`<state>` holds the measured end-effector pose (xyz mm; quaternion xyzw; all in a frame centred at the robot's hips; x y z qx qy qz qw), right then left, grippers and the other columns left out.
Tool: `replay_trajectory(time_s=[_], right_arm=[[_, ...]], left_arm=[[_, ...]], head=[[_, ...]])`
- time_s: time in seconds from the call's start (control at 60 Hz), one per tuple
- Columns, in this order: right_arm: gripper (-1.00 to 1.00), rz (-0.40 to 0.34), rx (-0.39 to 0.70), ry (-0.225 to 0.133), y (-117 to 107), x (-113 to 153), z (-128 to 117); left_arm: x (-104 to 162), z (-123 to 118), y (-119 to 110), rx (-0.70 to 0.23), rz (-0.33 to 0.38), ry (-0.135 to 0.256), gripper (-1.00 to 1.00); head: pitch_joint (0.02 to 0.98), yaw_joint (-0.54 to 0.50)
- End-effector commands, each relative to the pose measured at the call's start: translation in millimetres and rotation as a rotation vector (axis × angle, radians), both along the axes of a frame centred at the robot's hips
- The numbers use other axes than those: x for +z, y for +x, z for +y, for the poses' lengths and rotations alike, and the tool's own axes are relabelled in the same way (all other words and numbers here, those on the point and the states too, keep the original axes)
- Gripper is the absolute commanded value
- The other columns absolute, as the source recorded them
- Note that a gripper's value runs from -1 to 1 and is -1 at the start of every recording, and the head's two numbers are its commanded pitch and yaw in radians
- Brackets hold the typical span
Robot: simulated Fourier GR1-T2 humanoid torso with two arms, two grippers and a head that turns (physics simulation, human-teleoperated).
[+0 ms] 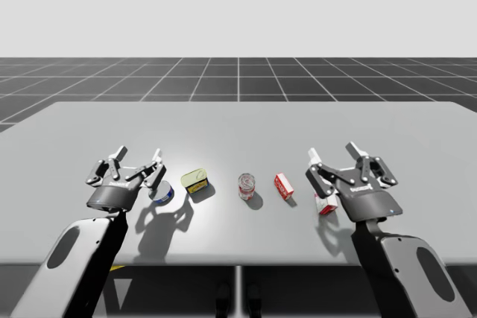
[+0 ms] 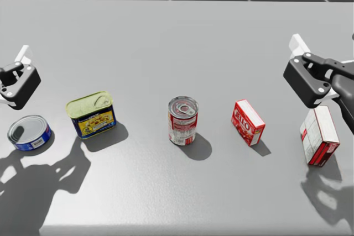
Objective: Grasp the soup can and hold it up.
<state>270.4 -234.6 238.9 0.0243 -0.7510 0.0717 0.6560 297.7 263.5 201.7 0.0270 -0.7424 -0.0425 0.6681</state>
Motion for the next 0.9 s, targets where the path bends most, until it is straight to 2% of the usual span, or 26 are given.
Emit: replay_trajectory(time_s=[0.017, 0.117, 0.25, 0.317, 0.333, 0.383, 0.433, 0.45, 0.55, 0.583, 0.733, 0.9], right_arm=[[-1.00, 0.012, 0.062, -0.009, -27, 8, 14], [-1.00, 0.035, 0.122, -0.009, -50, 7, 26], [-1.00, 0.057, 0.181, -0.030, -73, -2, 40], [-1.00, 0.074, 0.206, -0.013, -80, -7, 46], [-1.00, 0.077, 0.212, -0.019, -83, -9, 49], [-1.00, 0.093, 0.233, 0.001, -87, -13, 53], [-1.00, 0.097, 0.243, 0.006, -90, -15, 56], [-1.00, 0.099, 0.254, 0.018, -92, -18, 59], [-1.00, 0.104, 0.270, 0.016, -95, -22, 64], [-1.00, 0.119, 0.285, 0.028, -95, -25, 67], [-1.00, 0.164, 0.313, 0.030, -90, -41, 79], [-1.00, 0.216, 0.341, 0.063, -78, -58, 90]], left_arm=[[1, 0, -1, 0.000, -0.004, -0.001, -1.00], [1, 0, -1, 0.002, -0.003, -0.001, -1.00], [1, 0, -2, 0.005, -0.003, 0.001, -1.00], [1, 0, -2, 0.006, -0.003, 0.001, -1.00], [1, 0, -2, 0.006, -0.003, 0.001, -1.00], [1, 0, -1, 0.007, -0.002, 0.001, -1.00], [1, 0, -2, 0.006, -0.001, 0.001, -1.00], [1, 0, -2, 0.005, -0.001, 0.001, -1.00], [1, 1, -1, 0.003, 0.002, 0.002, -1.00], [1, 1, -1, 0.001, 0.004, 0.002, -1.00], [1, 1, -1, 0.000, 0.003, 0.002, -1.00], [2, 1, -1, -0.002, 0.002, 0.002, -1.00]], head=[[0.798, -0.02], [0.796, -0.02], [0.793, -0.03], [0.793, -0.03], [0.792, -0.03], [0.791, -0.03], [0.790, -0.03], [0.790, -0.03], [0.791, -0.03], [0.791, -0.04], [0.793, -0.04], [0.792, -0.04]])
